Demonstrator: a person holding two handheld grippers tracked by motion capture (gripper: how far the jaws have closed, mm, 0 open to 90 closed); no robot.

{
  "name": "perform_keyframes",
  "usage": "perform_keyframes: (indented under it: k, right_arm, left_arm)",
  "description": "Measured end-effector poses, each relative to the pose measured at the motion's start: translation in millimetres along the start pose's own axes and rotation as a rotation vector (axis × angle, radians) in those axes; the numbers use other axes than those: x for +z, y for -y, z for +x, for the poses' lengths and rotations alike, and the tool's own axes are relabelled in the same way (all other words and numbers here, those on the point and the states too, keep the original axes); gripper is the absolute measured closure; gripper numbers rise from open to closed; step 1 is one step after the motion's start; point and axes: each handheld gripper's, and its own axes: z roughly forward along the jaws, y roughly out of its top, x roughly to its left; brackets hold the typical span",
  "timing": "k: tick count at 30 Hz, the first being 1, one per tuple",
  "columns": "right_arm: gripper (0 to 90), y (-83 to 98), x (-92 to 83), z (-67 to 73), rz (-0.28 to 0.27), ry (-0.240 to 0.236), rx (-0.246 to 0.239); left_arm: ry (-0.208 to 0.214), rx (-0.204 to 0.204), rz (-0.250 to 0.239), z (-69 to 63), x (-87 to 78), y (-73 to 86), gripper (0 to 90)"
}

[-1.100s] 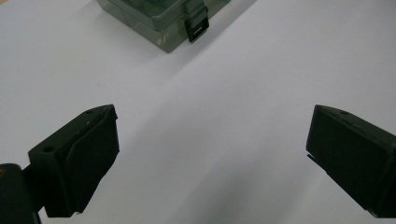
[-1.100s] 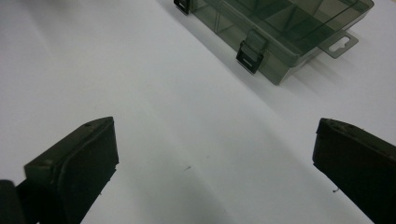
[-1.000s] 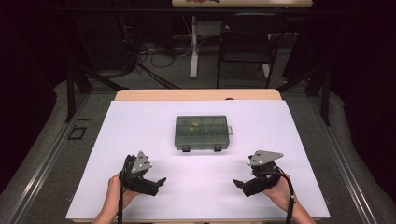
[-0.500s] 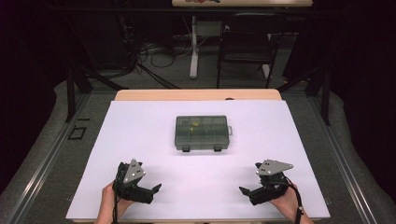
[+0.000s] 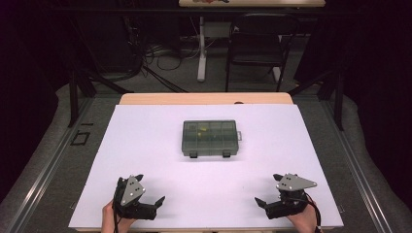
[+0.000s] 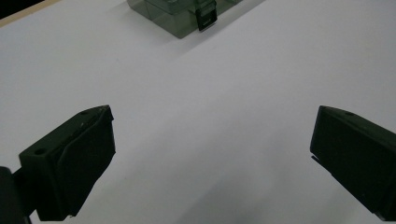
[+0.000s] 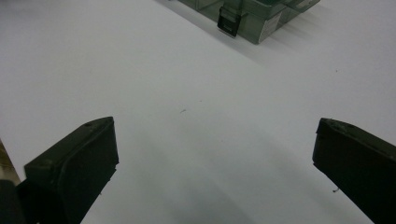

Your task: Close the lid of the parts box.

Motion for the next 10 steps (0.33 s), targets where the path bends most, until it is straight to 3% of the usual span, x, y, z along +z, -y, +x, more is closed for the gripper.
perform_keyframes:
  k: [10]
  right_arm:
    - [0.0, 5.3, -4.3, -0.9, -0.027, 0.012, 0.003]
  left_arm:
    - [-0.004, -0.003, -0.021, -2.8, -2.3, 3.6, 0.0]
